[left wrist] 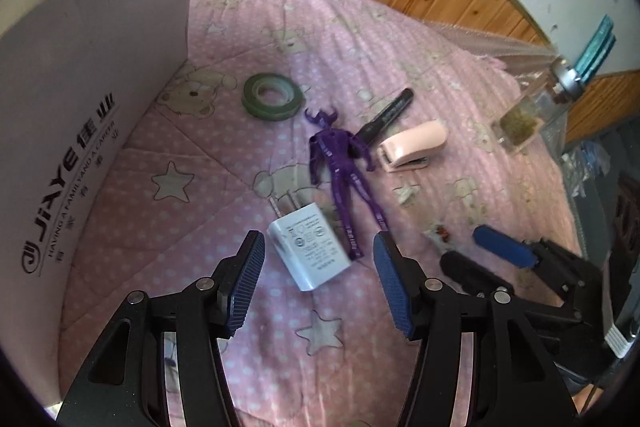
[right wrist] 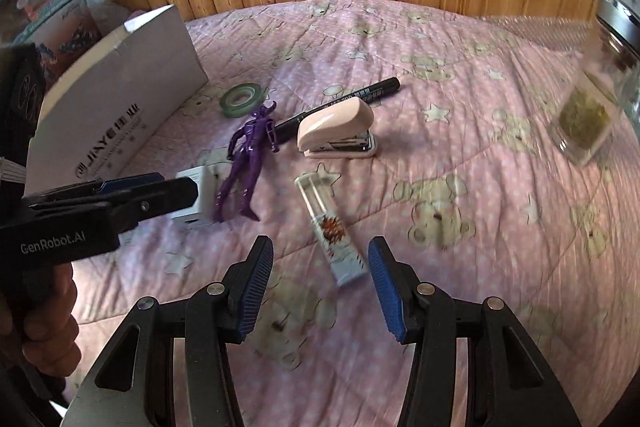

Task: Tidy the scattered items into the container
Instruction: 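Grasp the white charger plug with the left gripper while the right grasps the clear tube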

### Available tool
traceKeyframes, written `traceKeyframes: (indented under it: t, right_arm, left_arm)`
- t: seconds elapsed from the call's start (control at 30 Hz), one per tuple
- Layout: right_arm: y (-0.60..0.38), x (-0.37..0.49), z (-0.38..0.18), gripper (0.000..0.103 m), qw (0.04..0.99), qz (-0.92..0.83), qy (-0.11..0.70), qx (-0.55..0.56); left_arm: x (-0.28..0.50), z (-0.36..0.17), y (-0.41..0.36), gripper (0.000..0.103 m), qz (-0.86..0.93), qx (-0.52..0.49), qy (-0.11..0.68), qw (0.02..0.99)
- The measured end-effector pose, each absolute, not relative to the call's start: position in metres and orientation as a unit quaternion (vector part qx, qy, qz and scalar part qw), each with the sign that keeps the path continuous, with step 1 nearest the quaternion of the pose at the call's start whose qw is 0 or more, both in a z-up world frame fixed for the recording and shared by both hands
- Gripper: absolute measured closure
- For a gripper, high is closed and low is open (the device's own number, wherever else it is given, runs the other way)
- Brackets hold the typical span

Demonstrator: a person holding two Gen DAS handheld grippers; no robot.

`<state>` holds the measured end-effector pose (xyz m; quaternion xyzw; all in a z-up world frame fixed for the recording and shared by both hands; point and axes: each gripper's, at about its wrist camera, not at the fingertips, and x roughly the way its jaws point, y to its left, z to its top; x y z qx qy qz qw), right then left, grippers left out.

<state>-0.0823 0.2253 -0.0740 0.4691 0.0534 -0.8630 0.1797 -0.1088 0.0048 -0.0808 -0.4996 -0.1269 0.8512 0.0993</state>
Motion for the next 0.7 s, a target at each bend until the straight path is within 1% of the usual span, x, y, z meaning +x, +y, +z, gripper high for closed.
traceKeyframes:
  t: [0.07, 0.13, 0.17, 0.3, 0.4, 0.43, 0.47, 0.5, 0.53, 0.6, 0.7]
  right_arm:
    - [0.221, -0.089, -0.081, 0.052, 0.184, -0.862, 0.071, 0.467]
    - [0.220, -0.093, -0.089, 0.058, 0.191, -0.859, 0.074, 0.469]
    - [0.220, -0.095, -0.094, 0.064, 0.191, -0.857, 0.071, 0.474]
    - [0.224, -0.098, -0.096, 0.073, 0.181, -0.862, 0.063, 0.469]
    - [0.225, -0.100, -0.096, 0.072, 0.179, -0.864, 0.057, 0.467]
    - [0.226, -0.100, -0.097, 0.072, 0.178, -0.867, 0.055, 0.463]
    - [0.225, -0.099, -0.097, 0.072, 0.178, -0.868, 0.056, 0.460]
    - [0.224, -0.099, -0.097, 0.072, 0.177, -0.869, 0.060, 0.459]
    - [0.223, -0.099, -0.097, 0.073, 0.177, -0.868, 0.061, 0.459]
    - [0.226, -0.099, -0.097, 0.082, 0.176, -0.868, 0.049, 0.462]
    - [0.236, -0.098, -0.090, 0.082, 0.174, -0.871, 0.007, 0.459]
  left_arm:
    - [-0.111, -0.089, 0.003, 0.043, 0.848, -0.507, -0.123, 0.087]
    - [-0.111, -0.091, 0.003, 0.043, 0.853, -0.503, -0.108, 0.085]
    - [-0.111, -0.091, 0.005, 0.043, 0.854, -0.506, -0.095, 0.080]
    - [-0.110, -0.092, 0.001, 0.043, 0.855, -0.504, -0.095, 0.072]
    - [-0.110, -0.093, 0.002, 0.044, 0.859, -0.500, -0.083, 0.072]
    - [-0.110, -0.093, 0.004, 0.046, 0.861, -0.498, -0.075, 0.072]
    - [-0.110, -0.094, 0.006, 0.056, 0.863, -0.497, -0.061, 0.066]
    - [-0.111, -0.094, 0.007, 0.070, 0.865, -0.496, -0.046, 0.058]
    - [-0.111, -0.094, 0.006, 0.072, 0.867, -0.495, -0.036, 0.052]
    - [-0.112, -0.093, 0.002, 0.072, 0.864, -0.498, -0.049, 0.056]
    - [-0.112, -0.091, -0.004, 0.072, 0.859, -0.505, -0.071, 0.056]
